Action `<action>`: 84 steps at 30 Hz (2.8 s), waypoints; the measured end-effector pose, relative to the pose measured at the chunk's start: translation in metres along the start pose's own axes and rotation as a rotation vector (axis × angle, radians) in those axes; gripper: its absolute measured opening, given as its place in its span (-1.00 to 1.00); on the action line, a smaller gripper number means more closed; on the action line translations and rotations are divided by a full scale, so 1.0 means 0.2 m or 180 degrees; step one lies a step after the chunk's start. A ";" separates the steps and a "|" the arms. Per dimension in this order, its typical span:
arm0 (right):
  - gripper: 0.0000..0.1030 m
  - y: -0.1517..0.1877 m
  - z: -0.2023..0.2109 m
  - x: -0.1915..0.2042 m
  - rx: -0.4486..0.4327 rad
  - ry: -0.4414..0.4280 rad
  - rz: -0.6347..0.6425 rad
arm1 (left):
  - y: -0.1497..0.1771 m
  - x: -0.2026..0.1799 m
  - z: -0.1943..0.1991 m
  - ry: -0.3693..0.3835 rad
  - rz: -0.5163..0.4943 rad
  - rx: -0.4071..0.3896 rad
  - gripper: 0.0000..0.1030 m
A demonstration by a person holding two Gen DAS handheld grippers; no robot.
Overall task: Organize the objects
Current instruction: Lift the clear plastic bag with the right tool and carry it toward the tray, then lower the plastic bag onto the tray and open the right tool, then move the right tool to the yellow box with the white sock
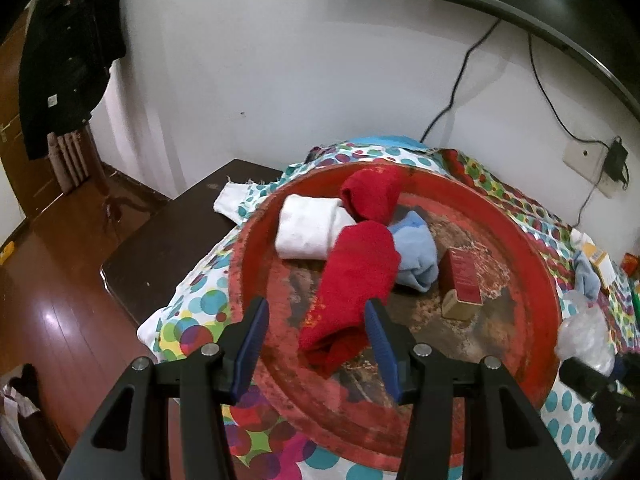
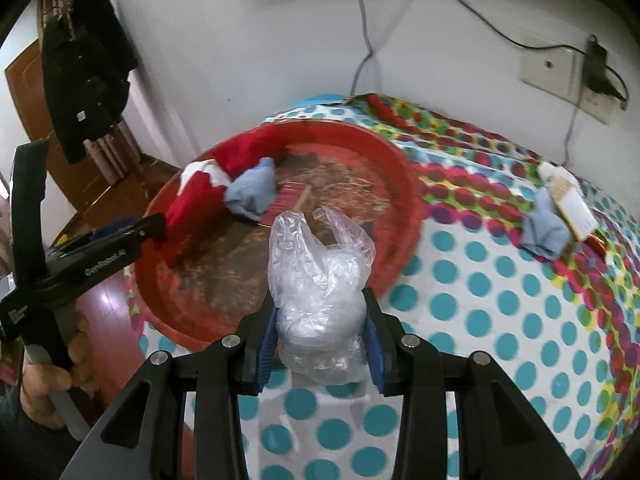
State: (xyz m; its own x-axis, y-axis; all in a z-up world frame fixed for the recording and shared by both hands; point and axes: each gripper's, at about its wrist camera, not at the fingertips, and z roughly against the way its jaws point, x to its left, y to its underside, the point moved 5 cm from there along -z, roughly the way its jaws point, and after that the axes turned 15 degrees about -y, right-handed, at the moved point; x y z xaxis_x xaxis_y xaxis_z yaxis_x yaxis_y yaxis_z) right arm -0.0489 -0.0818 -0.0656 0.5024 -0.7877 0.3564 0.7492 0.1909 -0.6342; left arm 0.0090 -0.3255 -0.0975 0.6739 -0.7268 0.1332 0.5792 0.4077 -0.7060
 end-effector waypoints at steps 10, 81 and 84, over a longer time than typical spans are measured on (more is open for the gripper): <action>-0.28 -0.04 -0.19 0.13 0.0169 -0.0095 0.0135 | -0.02 0.05 0.00 -0.0133 0.0065 -0.0021 -0.01; 0.27 -0.06 0.03 -0.28 -0.0104 0.0430 -0.0067 | -0.01 0.12 -0.02 -0.0292 0.0203 -0.0002 -0.01; 0.28 -0.05 0.17 -0.53 -0.0218 0.0609 -0.0311 | -0.01 0.10 0.01 -0.0357 0.0135 -0.0083 -0.01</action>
State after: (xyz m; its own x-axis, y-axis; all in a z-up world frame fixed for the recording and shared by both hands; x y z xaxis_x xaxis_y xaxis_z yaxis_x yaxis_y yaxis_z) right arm -0.0947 0.0197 -0.0744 0.3329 -0.8986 0.2858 0.7559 0.0731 -0.6506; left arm 0.0210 -0.3399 -0.0923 0.7455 -0.6422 0.1786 0.5379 0.4213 -0.7302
